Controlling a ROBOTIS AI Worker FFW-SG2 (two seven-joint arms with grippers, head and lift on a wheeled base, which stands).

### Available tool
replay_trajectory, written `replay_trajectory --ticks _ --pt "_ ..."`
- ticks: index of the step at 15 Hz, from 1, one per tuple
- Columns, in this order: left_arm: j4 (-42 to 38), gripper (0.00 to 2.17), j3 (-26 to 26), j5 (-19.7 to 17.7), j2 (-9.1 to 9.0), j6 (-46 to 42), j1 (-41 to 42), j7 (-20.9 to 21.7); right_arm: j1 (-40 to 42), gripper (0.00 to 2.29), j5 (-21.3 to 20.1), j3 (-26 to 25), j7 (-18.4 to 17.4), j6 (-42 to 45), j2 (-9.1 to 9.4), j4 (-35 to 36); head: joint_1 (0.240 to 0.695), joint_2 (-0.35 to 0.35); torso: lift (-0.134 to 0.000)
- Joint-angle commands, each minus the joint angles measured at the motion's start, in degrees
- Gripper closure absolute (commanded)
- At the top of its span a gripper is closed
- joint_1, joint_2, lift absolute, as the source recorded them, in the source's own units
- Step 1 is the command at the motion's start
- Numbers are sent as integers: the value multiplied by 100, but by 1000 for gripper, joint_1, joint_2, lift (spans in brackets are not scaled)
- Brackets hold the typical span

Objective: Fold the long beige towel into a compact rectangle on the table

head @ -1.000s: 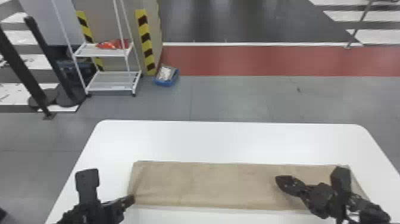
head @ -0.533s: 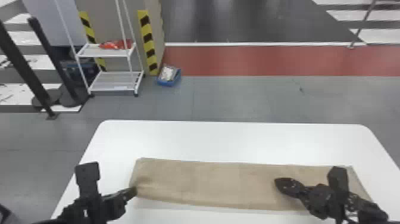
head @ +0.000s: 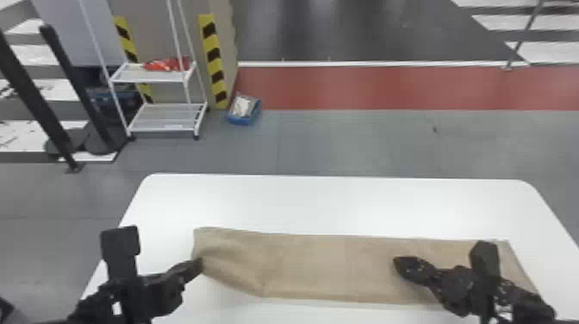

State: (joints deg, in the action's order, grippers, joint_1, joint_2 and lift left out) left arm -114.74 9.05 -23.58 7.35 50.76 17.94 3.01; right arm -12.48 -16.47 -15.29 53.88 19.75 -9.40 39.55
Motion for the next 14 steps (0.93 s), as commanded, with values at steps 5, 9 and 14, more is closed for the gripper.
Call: replay_trajectory --ticks 5,9,14 --pt "-734 1349 -439 -138 -5 177 114 -55 0 1865 -6 8 0 103 87 0 695 -7 0" --pt "-953 1349 -1256 -121 -5 686 -89 -239 9 1865 64 8 9 314 61 -53 695 -65 0" --pt "-769 1349 -2592 134 -14 669 -888 -784 106 1865 442 -44 167 631 -36 -44 695 -179 0"
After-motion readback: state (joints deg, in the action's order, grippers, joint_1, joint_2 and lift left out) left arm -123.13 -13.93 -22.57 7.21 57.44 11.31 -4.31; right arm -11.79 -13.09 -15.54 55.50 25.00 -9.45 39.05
